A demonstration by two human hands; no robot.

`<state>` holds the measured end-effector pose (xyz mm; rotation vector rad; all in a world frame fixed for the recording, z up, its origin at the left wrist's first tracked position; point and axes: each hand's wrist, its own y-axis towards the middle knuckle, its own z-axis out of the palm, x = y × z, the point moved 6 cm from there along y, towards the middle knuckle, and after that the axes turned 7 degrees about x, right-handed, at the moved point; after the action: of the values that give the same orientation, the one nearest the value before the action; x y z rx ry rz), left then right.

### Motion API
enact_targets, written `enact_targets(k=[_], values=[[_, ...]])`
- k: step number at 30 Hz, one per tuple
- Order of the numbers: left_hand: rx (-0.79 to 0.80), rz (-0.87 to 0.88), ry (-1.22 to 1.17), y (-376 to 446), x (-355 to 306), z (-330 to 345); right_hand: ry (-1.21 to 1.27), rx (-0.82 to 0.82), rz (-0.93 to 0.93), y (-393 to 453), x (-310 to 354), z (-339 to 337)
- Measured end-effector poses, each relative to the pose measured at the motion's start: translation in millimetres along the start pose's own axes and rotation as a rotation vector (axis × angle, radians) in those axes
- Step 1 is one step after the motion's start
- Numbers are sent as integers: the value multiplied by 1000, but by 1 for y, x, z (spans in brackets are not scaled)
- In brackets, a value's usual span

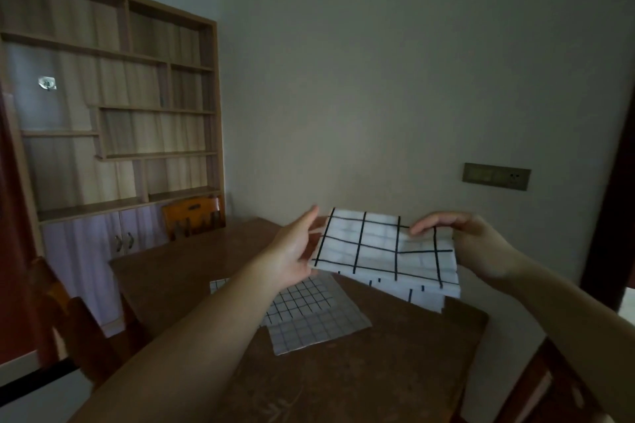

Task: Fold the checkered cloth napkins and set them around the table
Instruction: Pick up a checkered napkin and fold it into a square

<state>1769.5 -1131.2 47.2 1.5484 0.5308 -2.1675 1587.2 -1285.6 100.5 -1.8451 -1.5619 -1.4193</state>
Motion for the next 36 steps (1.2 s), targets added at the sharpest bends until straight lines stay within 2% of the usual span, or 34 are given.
enact_targets(k=[3,6,8,10,11,12,15,17,20,23,26,30,36], values=[[157,-95,137,-5,3,9,-197,-121,-113,4,5,-6],[170,-11,255,-10,-4,15,-264,-118,-155,6,6,-6],[90,102,360,-11,-12,12,-326,30,-108,4,3,-1],[21,203,550,-13,-21,8,-465,295,-8,-1,-6,4],[16,249,681,-12,-24,7,-478,374,36,-5,-7,6],[39,288,810,-12,-27,11,-428,375,35,-6,-3,6],[187,359,1015,-13,-26,32,-260,48,-90,3,17,-1],[268,376,1033,-15,-24,44,-293,14,-94,8,27,9],[278,373,932,-17,-25,49,-250,-7,-149,10,31,18],[172,444,834,-20,-33,41,-16,-77,-149,10,22,12],[74,499,728,-23,-38,35,80,-78,-155,8,23,13],[19,523,633,-25,-39,31,112,-71,-152,7,24,12],[8,517,632,-24,-41,30,77,-105,-146,7,22,11]])
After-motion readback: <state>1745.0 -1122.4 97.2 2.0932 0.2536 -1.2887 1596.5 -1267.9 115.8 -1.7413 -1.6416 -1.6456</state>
